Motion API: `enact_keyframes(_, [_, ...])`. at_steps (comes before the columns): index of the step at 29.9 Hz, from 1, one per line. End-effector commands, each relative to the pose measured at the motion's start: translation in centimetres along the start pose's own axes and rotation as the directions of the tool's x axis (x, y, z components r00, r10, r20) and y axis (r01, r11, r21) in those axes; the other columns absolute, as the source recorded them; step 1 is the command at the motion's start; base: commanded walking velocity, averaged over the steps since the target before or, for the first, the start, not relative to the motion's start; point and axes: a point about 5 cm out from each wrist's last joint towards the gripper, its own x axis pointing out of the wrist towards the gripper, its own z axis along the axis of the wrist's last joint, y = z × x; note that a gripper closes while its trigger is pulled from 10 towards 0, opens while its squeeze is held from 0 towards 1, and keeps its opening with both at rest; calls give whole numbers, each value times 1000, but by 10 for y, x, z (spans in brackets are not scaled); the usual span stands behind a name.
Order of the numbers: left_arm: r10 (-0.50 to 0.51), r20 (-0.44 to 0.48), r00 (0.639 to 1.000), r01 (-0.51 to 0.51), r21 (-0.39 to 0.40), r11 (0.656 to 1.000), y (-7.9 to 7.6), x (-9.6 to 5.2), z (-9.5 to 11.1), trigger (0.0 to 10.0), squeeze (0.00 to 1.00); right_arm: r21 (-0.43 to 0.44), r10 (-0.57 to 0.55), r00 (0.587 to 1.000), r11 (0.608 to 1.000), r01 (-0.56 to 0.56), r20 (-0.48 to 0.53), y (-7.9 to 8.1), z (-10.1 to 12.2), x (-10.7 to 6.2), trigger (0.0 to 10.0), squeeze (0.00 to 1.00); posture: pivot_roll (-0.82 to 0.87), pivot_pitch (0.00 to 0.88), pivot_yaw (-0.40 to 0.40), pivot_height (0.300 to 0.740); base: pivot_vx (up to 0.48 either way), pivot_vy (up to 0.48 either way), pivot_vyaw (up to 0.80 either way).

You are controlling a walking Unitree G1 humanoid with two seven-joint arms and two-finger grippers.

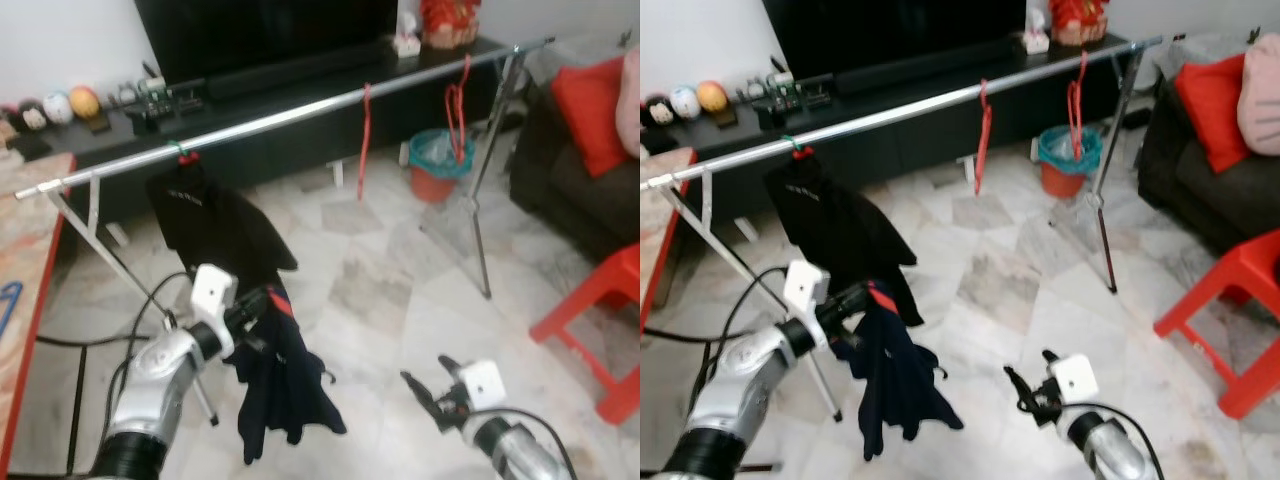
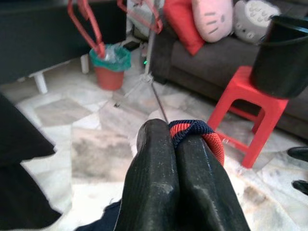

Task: Hang hanger

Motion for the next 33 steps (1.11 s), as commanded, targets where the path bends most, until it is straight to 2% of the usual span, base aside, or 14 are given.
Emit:
enact_keyframes(1, [16,18,1000,-17,23,1000,7,-6,6,10000,0,-9,31,999,999,-31,18,6,4,5,10000,0,-36,0,89,740,0,-277,0])
enact_keyframes(8, [14,21,1000,-14,26,1000,8,-4,9,10000,0,-26,34,999,999,-33,41,1,13,8,10000,0,-41,0,85,740,0,-276,0])
enact_keyframes(18, [12,35,999,-13,29,999,7,0,13,10000,0,-21,61,997,998,-60,48,6,16,11,10000,0,-42,1,89,740,0,-270,0])
enact_keyframes(27, [7,42,999,-8,30,1000,7,3,16,10000,0,-59,94,995,994,-92,31,-5,20,2,10000,0,-49,34,86,740,0,0,0])
enact_keyframes(30, [6,38,999,-7,27,1000,7,4,15,10000,0,-75,116,993,991,-115,13,-9,20,-1,10000,0,-51,44,84,740,0,0,0])
enact_keyframes(33, [-20,19,1000,20,31,999,7,3,16,10000,0,-85,203,979,975,-204,-20,-8,21,-5,10000,0,-54,51,86,740,0,0,0])
